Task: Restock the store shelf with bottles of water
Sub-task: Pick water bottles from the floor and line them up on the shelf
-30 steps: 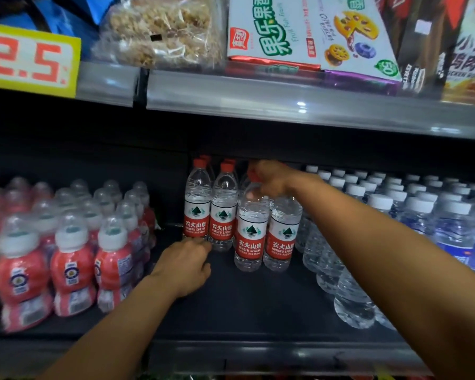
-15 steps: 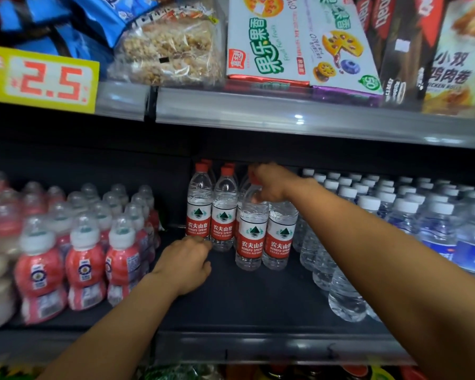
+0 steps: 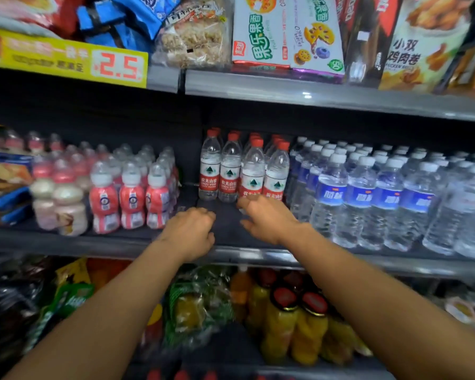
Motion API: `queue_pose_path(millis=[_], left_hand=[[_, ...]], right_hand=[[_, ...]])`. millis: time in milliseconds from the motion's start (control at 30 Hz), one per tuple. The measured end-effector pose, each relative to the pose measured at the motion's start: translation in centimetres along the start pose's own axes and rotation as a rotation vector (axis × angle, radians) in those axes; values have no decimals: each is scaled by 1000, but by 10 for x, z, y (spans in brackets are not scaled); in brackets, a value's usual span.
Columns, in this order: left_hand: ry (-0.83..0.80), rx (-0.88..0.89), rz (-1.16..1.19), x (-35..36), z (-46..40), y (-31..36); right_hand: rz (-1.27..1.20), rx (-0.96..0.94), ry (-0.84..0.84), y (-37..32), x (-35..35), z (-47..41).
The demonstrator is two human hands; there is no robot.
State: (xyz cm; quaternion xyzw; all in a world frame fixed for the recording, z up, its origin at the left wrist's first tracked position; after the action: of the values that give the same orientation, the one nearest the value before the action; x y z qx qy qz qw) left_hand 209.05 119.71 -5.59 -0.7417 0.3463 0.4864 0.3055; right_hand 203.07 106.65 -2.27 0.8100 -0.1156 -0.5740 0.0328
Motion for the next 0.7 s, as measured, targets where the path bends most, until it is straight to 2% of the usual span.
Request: queue_pose_path(millis=[333, 500, 700], left_hand=[[-219, -28, 41, 58, 160, 67], [-394, -76, 127, 124, 238, 93], [-533, -137, 203, 186, 316, 108]], right_hand=[[-209, 44, -194, -93, 90, 174], [-270, 56, -328, -135, 144, 242], [-347, 115, -510, -176, 205, 302]])
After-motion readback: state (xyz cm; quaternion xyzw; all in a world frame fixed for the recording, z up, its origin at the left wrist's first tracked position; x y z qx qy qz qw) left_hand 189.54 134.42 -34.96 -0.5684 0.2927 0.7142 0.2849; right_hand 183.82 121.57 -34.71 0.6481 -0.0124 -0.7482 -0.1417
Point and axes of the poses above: each hand's wrist, its own z-axis away from the middle knuckle, its own x-axis out of the palm, y = z × x, the point moved 5 cm from there along -z, towards the middle knuckle, and after that the axes turned 8 degrees about x, right-handed, at the moved point
